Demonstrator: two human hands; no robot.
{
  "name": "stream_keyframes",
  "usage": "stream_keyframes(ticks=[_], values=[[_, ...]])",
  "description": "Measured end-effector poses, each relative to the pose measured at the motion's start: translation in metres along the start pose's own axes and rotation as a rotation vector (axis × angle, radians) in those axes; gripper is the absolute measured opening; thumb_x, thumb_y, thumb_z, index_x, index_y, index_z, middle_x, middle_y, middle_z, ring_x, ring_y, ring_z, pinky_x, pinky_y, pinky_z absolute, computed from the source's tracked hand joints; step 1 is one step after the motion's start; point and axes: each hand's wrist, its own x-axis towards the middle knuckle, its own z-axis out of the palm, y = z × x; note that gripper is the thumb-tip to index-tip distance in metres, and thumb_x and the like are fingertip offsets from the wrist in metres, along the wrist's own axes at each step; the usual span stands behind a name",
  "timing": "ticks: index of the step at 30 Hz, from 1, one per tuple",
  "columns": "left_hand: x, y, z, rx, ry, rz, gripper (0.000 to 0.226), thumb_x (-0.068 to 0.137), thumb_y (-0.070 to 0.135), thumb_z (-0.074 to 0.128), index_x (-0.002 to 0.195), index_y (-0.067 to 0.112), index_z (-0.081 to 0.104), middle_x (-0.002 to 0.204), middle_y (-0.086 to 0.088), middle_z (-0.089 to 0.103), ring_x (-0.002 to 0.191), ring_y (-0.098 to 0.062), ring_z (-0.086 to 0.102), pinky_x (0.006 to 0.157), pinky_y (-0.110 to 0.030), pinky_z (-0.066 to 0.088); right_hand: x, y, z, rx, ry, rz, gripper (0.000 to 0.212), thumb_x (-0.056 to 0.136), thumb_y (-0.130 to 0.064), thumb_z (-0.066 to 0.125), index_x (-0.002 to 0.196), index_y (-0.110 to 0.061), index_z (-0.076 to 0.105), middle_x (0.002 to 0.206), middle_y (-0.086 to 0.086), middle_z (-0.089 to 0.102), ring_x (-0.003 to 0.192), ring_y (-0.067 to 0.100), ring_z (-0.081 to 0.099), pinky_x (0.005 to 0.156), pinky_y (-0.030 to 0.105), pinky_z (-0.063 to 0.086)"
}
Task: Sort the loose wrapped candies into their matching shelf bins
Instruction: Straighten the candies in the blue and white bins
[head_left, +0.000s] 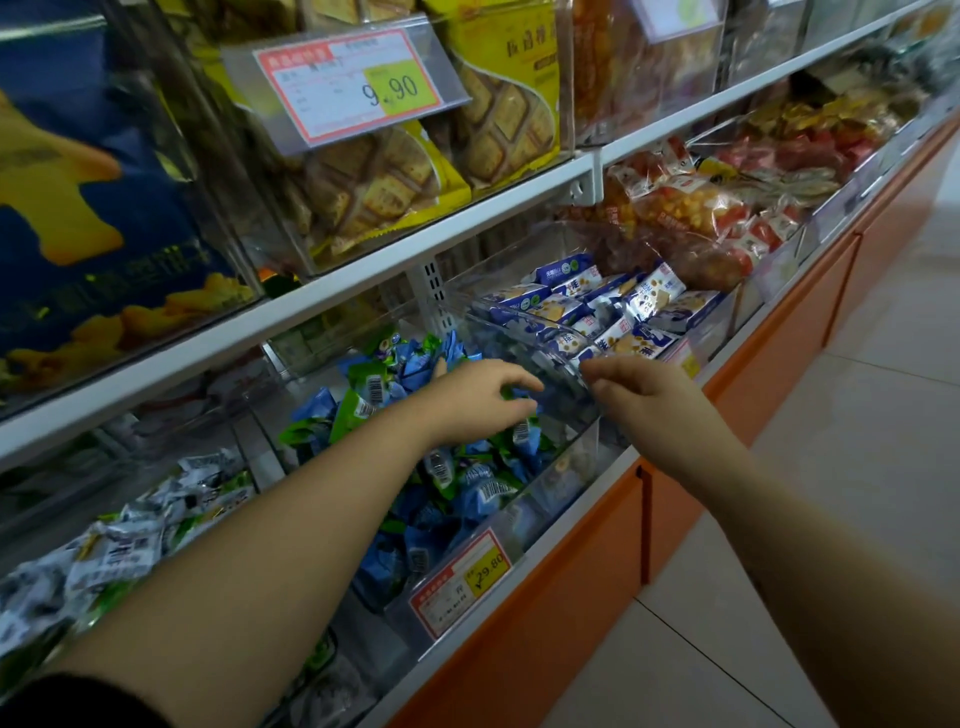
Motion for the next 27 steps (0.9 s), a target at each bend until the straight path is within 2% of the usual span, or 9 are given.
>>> stream_keyframes(ticks=[4, 8, 11, 13, 17, 21, 24, 26, 27], values=[[0.015, 0.004, 0.009, 0.168, -0.195, -0.144, 0.058, 0.089, 0.067, 0.039, 0.140, 0.040, 0.036, 0.149, 0.007, 0.037, 0.138, -0.020, 0.032, 0.109, -0.065, -0.008, 0.001, 0.001, 0.000, -0.007, -0.020, 0.009, 0.032, 0.098, -0.011, 0.044, 0.127, -0.014, 0.059, 0.121, 0.000, 0.060, 0.102, 0.006, 0.051, 0.079, 0.019, 0.039], [0.014, 0.002, 0.014, 0.200, -0.320, -0.112, 0.052, 0.089, 0.066, 0.040, 0.137, 0.049, 0.035, 0.151, 0.012, 0.032, 0.139, -0.020, 0.027, 0.109, -0.062, 0.003, 0.003, 0.001, 0.001, -0.015, -0.024, 0.017, 0.030, 0.098, -0.013, 0.047, 0.123, -0.017, 0.062, 0.116, -0.001, 0.061, 0.095, 0.004, 0.055, 0.081, 0.020, 0.040], [0.010, -0.004, 0.013, 0.179, -0.365, -0.069, 0.043, 0.090, 0.057, 0.050, 0.131, 0.050, 0.042, 0.149, 0.014, 0.034, 0.136, -0.018, 0.031, 0.110, -0.062, 0.009, 0.003, 0.001, 0.002, -0.033, -0.061, 0.026, 0.029, 0.099, -0.015, 0.045, 0.121, -0.018, 0.063, 0.102, 0.000, 0.066, 0.075, -0.003, 0.059, 0.064, 0.014, 0.044], [0.005, -0.007, 0.005, 0.197, -0.396, -0.072, 0.040, 0.089, 0.050, 0.055, 0.128, 0.048, 0.046, 0.149, 0.015, 0.033, 0.137, -0.017, 0.031, 0.110, -0.062, 0.007, 0.001, 0.002, 0.004, -0.106, -0.135, 0.028, 0.031, 0.100, -0.017, 0.043, 0.126, -0.019, 0.060, 0.114, 0.004, 0.065, 0.088, 0.004, 0.058, 0.071, 0.019, 0.043], [-0.014, -0.012, -0.011, 0.299, -0.430, -0.075, 0.040, 0.090, 0.047, 0.056, 0.130, 0.044, 0.048, 0.149, 0.013, 0.035, 0.139, -0.017, 0.030, 0.112, -0.056, 0.006, 0.002, 0.004, 0.008, -0.120, -0.206, 0.026, 0.032, 0.101, -0.019, 0.041, 0.129, -0.019, 0.057, 0.115, -0.001, 0.064, 0.093, 0.003, 0.056, 0.076, 0.011, 0.038], [-0.033, -0.026, -0.012, 0.375, -0.401, -0.039, 0.027, 0.093, 0.045, 0.050, 0.119, 0.045, 0.056, 0.132, 0.014, 0.053, 0.135, -0.015, 0.033, 0.107, -0.065, -0.010, 0.003, 0.004, 0.007, -0.092, -0.217, 0.043, 0.031, 0.100, -0.019, 0.043, 0.126, -0.019, 0.060, 0.131, 0.002, 0.058, 0.115, 0.013, 0.055, 0.089, 0.021, 0.039], [-0.042, -0.030, -0.014, 0.343, -0.378, -0.023, 0.031, 0.093, 0.031, 0.053, 0.118, 0.050, 0.056, 0.133, 0.019, 0.050, 0.137, -0.012, 0.026, 0.106, -0.062, -0.018, 0.001, 0.002, 0.007, -0.092, -0.217, 0.040, 0.032, 0.101, -0.017, 0.042, 0.128, -0.017, 0.058, 0.133, 0.002, 0.056, 0.120, 0.014, 0.052, 0.092, 0.020, 0.036], [-0.046, -0.029, -0.018, 0.322, -0.393, -0.031, 0.036, 0.091, 0.030, 0.056, 0.119, 0.052, 0.054, 0.137, 0.021, 0.047, 0.138, -0.010, 0.027, 0.108, -0.062, -0.016, 0.000, 0.001, 0.007, -0.097, -0.213, 0.039, 0.033, 0.101, -0.017, 0.041, 0.129, -0.017, 0.058, 0.133, 0.002, 0.056, 0.118, 0.014, 0.052, 0.088, 0.019, 0.036], [-0.047, -0.028, -0.023, 0.299, -0.425, -0.049, 0.038, 0.089, 0.030, 0.057, 0.118, 0.054, 0.054, 0.138, 0.021, 0.047, 0.136, -0.010, 0.032, 0.112, -0.061, -0.008, 0.000, 0.001, 0.007, -0.098, -0.213, 0.038, 0.033, 0.101, -0.017, 0.041, 0.129, -0.017, 0.058, 0.133, 0.003, 0.057, 0.118, 0.014, 0.053, 0.088, 0.019, 0.035]])
